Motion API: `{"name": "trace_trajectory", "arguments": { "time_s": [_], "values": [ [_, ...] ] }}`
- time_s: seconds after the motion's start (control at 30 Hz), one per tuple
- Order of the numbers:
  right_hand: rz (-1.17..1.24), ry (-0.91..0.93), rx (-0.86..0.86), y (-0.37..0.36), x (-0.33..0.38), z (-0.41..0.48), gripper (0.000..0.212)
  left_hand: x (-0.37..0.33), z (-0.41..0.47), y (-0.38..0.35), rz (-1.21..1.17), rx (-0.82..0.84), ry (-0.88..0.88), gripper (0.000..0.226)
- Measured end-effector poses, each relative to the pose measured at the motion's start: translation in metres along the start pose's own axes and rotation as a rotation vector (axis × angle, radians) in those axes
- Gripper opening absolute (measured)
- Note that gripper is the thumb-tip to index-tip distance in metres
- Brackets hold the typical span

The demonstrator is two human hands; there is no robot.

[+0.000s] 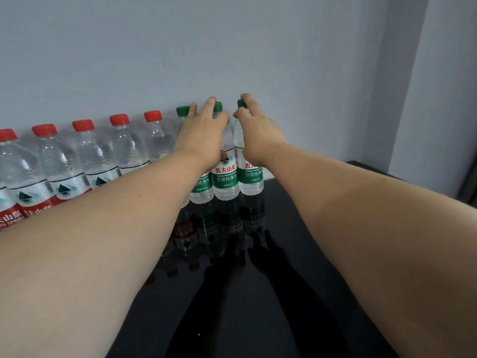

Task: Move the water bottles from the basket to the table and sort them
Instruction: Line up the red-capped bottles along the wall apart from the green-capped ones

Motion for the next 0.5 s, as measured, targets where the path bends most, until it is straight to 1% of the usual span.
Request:
{"name": "trace_trajectory", "arguments": {
  "time_s": [0.27, 0.5],
  "values": [
    [-0.020, 0.007, -0.012, -0.004, -0.002, 0.010, 0.075, 0.003, 0.008, -0.009, 0.020, 0.025, 0.008, 0.078],
    [-0.025, 0.006, -0.021, -0.010, -0.006, 0.019, 0.076, 0.006, 0.009, -0.013, 0.040, 0.000, 0.008, 0.076]
  ]
}}
Point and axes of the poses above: each hand's wrist, its own z-axis towards the middle knuckle, its own y-axis out of the back of the hand, x = y × z, the point moved 10 cm from there along z, towards the middle knuckle, and after that the axes turned 4 degrees about z, right-handed, at the moved point
